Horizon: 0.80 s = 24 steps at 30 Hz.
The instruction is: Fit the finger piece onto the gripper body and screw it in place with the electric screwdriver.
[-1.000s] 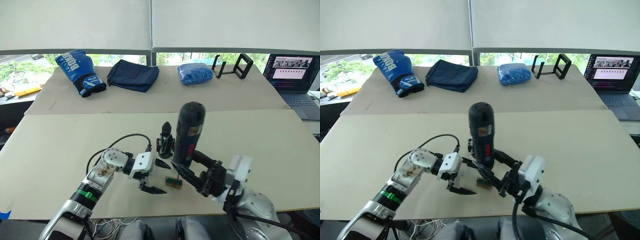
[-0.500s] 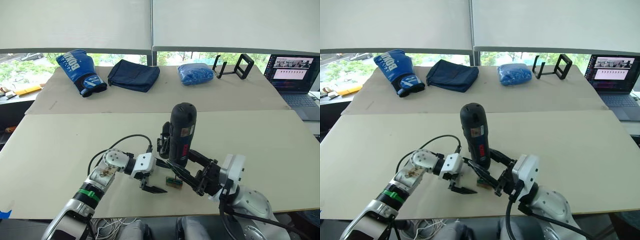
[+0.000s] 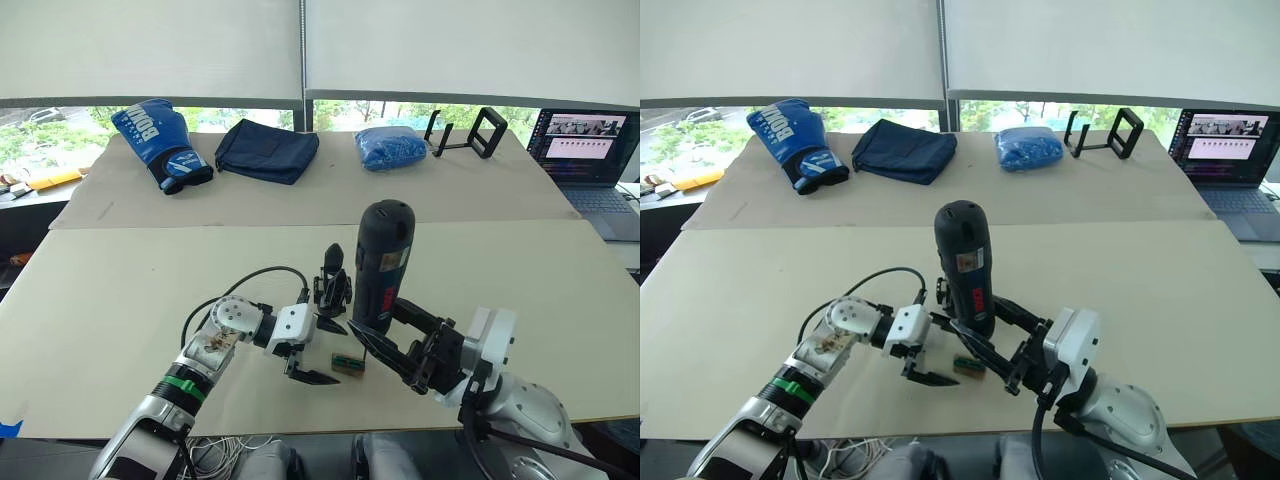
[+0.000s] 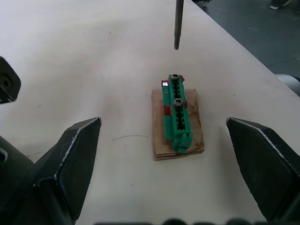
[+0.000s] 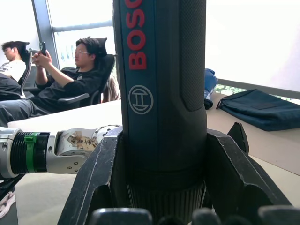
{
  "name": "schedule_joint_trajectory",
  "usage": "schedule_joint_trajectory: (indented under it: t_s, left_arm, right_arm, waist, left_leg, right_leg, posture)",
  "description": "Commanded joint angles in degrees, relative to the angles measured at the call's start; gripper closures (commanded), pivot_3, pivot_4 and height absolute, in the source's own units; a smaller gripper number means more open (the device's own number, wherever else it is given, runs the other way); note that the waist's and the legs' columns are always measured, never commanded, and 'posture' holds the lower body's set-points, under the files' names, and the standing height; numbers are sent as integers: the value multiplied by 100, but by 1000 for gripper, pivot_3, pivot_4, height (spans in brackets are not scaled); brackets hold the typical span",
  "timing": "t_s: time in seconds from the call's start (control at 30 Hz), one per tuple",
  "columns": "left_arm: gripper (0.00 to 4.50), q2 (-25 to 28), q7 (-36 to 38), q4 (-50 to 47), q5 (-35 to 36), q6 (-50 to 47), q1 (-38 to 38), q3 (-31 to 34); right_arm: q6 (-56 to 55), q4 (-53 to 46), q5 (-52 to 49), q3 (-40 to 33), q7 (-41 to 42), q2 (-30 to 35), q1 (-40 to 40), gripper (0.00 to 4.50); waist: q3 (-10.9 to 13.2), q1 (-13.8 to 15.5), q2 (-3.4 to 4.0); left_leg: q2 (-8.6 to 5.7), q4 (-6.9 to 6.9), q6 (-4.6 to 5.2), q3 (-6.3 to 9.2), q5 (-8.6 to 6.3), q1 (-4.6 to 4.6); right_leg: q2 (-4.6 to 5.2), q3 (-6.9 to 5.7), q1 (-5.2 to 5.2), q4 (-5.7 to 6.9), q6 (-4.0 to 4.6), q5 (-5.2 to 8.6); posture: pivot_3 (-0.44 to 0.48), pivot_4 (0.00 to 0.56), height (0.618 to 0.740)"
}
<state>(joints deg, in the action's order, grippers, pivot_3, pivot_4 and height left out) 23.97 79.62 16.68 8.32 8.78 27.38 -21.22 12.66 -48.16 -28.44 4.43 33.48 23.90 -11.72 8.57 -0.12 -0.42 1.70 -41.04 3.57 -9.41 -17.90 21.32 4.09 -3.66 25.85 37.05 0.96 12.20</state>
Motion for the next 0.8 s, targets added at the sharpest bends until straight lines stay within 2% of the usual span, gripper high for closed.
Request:
schedule_joint_trajectory:
  t_s: [0.03, 0.8]
  left_arm:
    - [0, -2, 34, -30, 51, 112, 109, 57]
    - [0, -27, 39, -73, 77, 117, 133, 63]
  right_arm:
    - [-94, -189, -143, 2, -25, -28, 99, 2603]
    - [-88, -83, -20, 101, -60, 103, 194, 2603]
  waist:
    - [0, 4, 0]
    - [0, 14, -1]
  left_leg:
    - [0, 0, 0, 0, 0, 0]
    - [0, -2, 4, -1, -2, 1]
  right_leg:
    - [0, 0, 0, 0, 0, 0]
    - [1, -1, 0, -1, 0, 0]
  posture:
    - [0, 150, 740]
    - [0, 150, 740]
